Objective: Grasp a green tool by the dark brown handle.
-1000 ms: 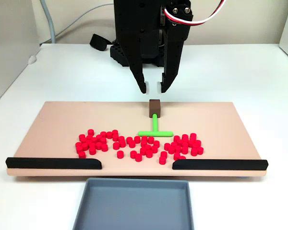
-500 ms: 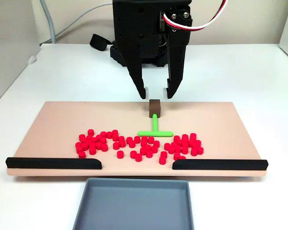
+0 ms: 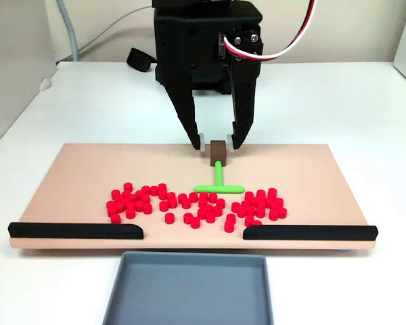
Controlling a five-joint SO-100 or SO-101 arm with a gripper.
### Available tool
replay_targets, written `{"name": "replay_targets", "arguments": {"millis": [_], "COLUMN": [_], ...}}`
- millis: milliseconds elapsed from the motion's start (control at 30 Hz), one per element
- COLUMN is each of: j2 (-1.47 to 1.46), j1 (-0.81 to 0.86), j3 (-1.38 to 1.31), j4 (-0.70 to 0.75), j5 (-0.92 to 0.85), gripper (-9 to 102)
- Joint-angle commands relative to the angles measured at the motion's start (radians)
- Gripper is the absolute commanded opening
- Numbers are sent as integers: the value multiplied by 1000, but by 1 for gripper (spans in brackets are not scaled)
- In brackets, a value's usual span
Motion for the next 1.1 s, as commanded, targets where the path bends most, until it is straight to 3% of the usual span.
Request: {"name": "replay_targets", "arguments": {"millis": [0,1067], "j2": [34,21], "j1": [11,-31], "j3": [-8,-20], "j4": [-6,-6], "j5": [2,52], "gripper": [14,13]}}
